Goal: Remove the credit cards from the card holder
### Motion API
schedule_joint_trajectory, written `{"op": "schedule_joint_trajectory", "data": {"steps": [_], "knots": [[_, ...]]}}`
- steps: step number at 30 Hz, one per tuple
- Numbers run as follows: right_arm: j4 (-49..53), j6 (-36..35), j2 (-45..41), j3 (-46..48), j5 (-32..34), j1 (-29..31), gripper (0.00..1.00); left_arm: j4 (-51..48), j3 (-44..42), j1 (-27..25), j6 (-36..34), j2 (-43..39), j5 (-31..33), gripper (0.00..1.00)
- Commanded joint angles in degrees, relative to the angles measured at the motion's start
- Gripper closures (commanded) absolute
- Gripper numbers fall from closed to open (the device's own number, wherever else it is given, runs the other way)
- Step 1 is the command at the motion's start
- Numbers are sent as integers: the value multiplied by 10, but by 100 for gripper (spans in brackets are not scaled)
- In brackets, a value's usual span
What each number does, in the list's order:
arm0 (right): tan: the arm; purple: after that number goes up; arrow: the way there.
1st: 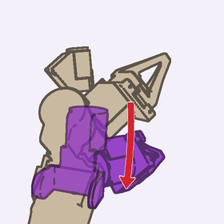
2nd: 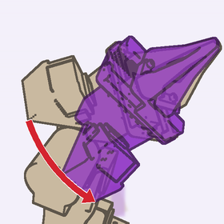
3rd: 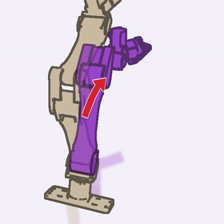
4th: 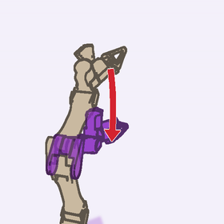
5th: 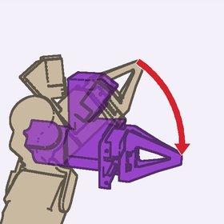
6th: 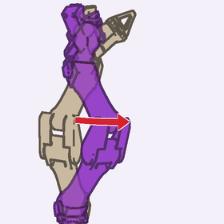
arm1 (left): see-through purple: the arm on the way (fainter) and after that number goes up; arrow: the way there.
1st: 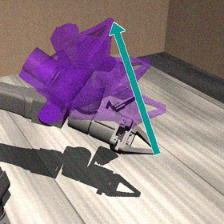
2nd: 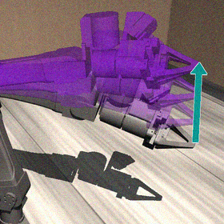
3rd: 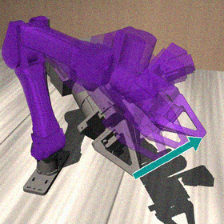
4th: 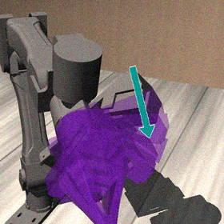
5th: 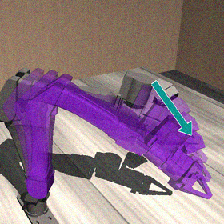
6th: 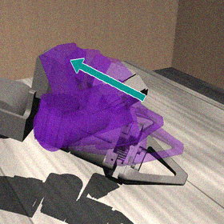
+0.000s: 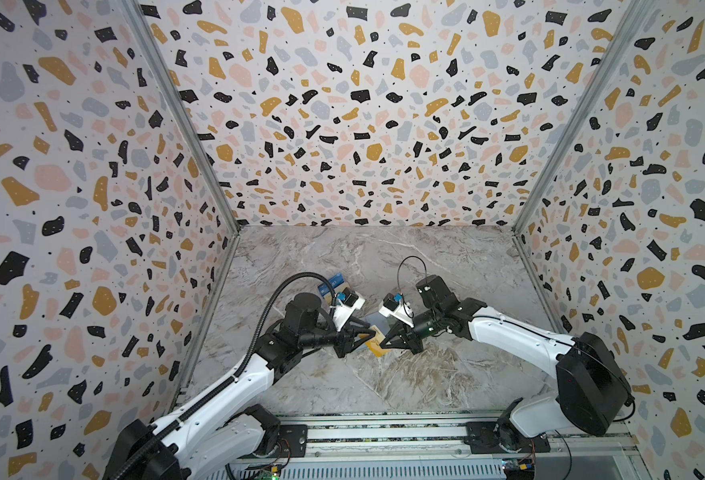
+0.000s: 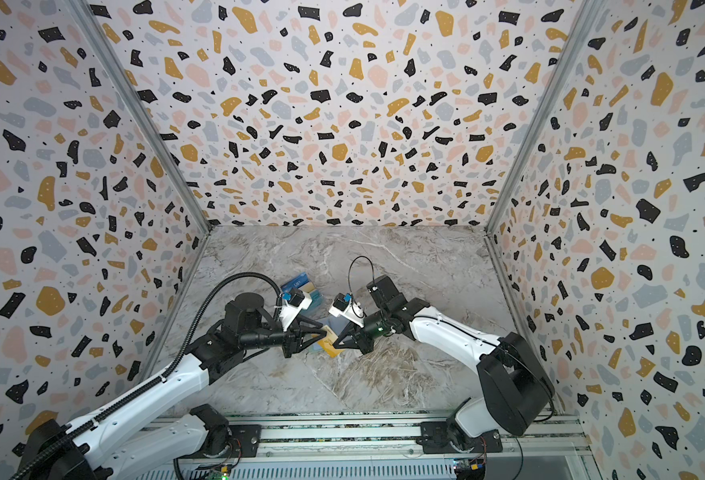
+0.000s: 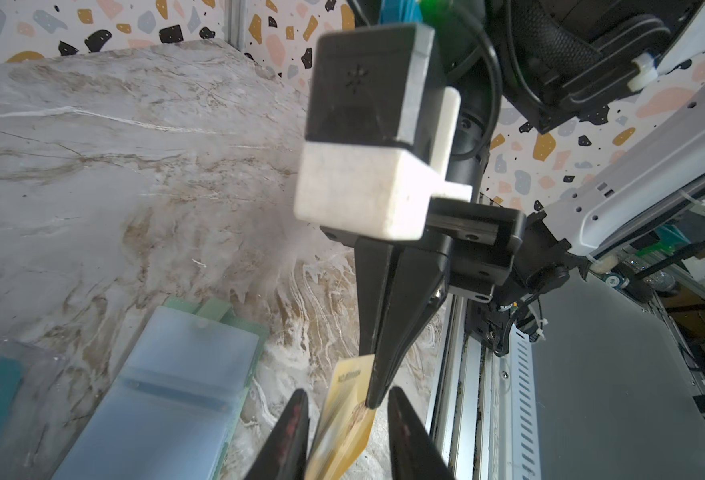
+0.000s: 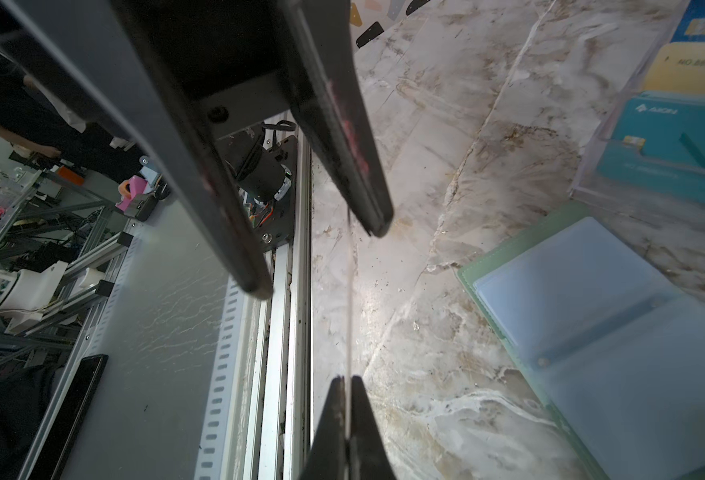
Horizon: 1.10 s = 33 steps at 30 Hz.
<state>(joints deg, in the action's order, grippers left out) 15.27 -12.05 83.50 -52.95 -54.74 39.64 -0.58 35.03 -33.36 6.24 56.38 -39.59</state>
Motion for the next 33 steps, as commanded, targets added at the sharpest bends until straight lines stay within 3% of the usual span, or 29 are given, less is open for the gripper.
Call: {"op": "schedule_joint_trajectory", "data": {"steps": [1,7,18,27,29,33], "knots": [[18,-30,-25,-27,-18,4,100,-22,19,2,-25,-4,-46,72],[20,-41,-23,-30,-24,6,100,-35,21,2,-35,-8,-68,80],[32,-69,-29,-38,-37,5,100,-42,23,2,-35,0,-88,82],[39,-79,-14,-47,-30,5,99,-40,25,3,-32,2,-82,96],[33,-75,-14,-44,-26,5,96,-30,25,2,-23,2,-76,100],[-10,-44,-28,-23,-15,-2,70,6,20,2,8,0,-58,100]]}}
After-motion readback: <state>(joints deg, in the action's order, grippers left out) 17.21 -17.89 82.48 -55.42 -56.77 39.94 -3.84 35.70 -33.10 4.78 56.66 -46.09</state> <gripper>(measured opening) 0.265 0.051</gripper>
